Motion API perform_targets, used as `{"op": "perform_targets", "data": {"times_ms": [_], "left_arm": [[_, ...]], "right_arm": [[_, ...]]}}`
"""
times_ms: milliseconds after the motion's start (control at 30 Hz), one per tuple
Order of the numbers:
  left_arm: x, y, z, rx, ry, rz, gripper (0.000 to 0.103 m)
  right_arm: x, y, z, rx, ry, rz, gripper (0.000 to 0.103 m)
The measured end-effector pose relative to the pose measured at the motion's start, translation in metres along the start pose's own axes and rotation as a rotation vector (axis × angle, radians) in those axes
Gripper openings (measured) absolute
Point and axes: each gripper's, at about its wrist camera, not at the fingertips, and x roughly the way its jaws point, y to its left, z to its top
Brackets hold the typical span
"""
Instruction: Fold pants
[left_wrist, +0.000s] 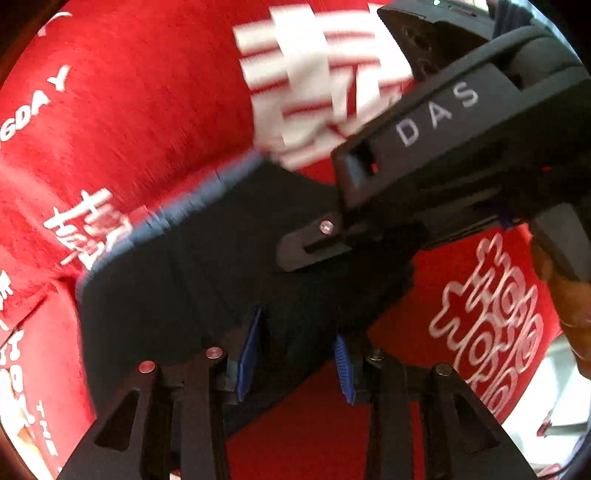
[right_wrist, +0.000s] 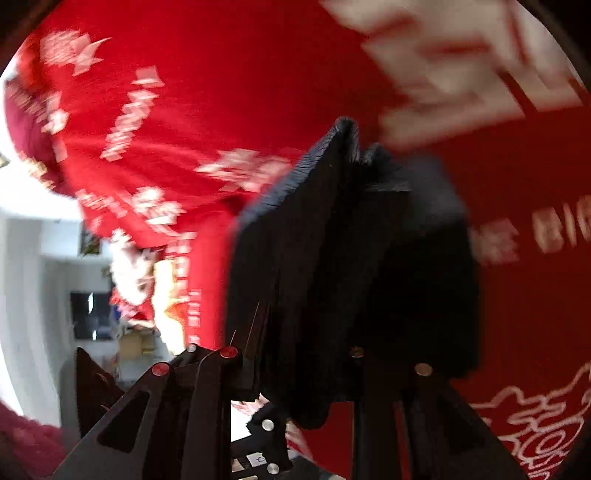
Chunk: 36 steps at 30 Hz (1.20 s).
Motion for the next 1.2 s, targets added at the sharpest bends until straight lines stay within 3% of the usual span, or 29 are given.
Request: {"op": "perform_targets", "data": {"times_ms": [67, 133, 267, 400, 467, 533, 600, 700, 800, 1000, 1100, 1200], "left_arm": [[0.004, -0.007, -0.005, 0.028, 0.007, 0.025, 0.044], [-0.001, -0.009, -0.008, 0.026, 0.003, 0.0, 0.061], [-0.027, 0.01, -0.015, -0.023, -0.001, -0.009, 0.063], [-0.05, 0.055, -0.019, -0.094, -0.034, 0.115, 0.064], [-0.048, 0.088, -0.018, -0.149, -0.006, 0.177, 0.082], [-0.028, 0.121, -0.026, -0.225, 0.064, 0.225, 0.083], [-0.009, 0.141, -0.037, -0.289, 0.12, 0.195, 0.083], [-0.006, 0.151, -0.047, -0.381, 0.108, 0.146, 0.084], [-0.007, 0.147, -0.05, -0.381, 0.097, 0.169, 0.085], [-0.007, 0.147, -0.045, -0.406, 0.114, 0.163, 0.086], [-0.005, 0.148, -0.048, -0.43, 0.123, 0.153, 0.092], [-0.003, 0.155, -0.052, -0.482, 0.129, 0.119, 0.092]], "right_arm": [[0.011, -0.019, -0.003, 0.042, 0.013, -0.007, 0.026], [0.011, -0.029, -0.005, 0.056, -0.003, 0.02, 0.026], [0.011, -0.024, -0.012, 0.055, -0.009, 0.025, 0.026], [0.004, -0.02, -0.014, 0.03, -0.006, -0.028, 0.027], [-0.004, -0.023, -0.019, 0.007, -0.006, -0.072, 0.029], [-0.009, -0.017, -0.023, 0.0, -0.006, -0.102, 0.034], [-0.012, -0.013, -0.022, 0.007, -0.017, -0.126, 0.039], [-0.034, 0.005, -0.018, -0.028, -0.123, -0.218, 0.042], [-0.053, 0.021, -0.005, -0.077, -0.201, -0.176, 0.042], [-0.009, 0.051, 0.029, -0.151, -0.117, -0.216, 0.042], [0.02, 0.04, 0.018, -0.129, -0.046, -0.287, 0.042], [0.019, 0.032, 0.003, -0.136, -0.085, -0.274, 0.041]]}}
